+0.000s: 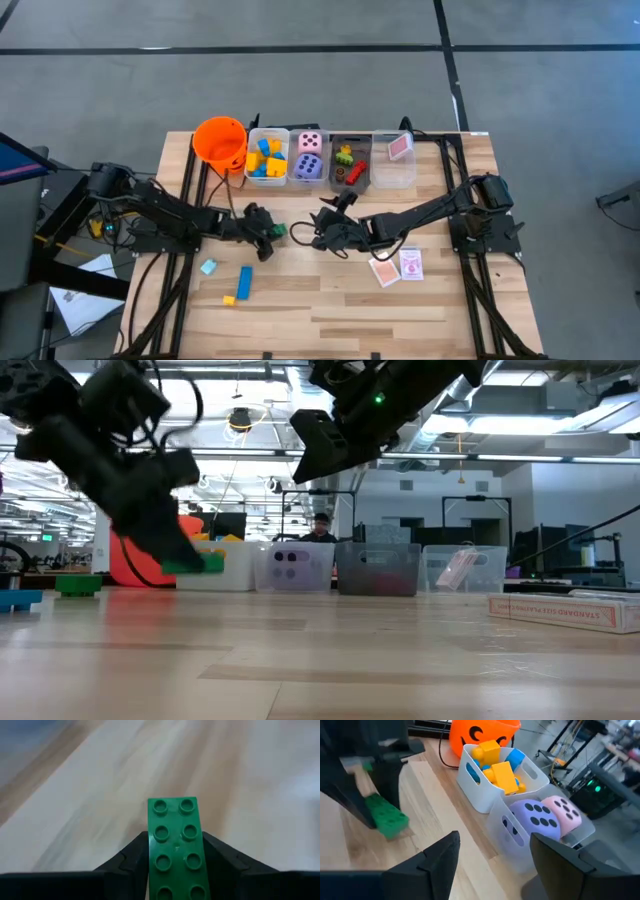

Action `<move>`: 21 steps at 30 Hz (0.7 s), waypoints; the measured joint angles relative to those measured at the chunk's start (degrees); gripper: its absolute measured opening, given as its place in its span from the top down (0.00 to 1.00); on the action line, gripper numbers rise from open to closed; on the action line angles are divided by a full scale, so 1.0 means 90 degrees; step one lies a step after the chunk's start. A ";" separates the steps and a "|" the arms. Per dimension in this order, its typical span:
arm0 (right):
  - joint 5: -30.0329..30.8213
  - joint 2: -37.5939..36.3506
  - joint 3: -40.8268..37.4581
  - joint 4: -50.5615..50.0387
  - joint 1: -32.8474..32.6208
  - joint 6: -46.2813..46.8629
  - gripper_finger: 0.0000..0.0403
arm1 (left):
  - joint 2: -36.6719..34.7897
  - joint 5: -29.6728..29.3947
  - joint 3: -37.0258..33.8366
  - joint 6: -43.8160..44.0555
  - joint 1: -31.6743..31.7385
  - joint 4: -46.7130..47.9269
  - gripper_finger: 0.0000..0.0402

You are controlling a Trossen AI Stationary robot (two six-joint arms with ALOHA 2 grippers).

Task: Pick & Place Toys
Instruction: Put the green game piece into the black bin

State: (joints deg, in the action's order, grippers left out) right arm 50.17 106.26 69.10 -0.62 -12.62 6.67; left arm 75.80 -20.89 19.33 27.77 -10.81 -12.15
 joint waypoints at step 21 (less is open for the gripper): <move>-0.2294 0.0000 0.0000 0.1915 -0.0854 -0.3488 0.44 | -0.1419 0.2757 0.0005 -0.0351 -0.0002 -0.1607 0.67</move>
State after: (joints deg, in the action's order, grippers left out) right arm 29.52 106.26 69.10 16.61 -20.31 -24.72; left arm 63.04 3.92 19.38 24.61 -10.83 -26.61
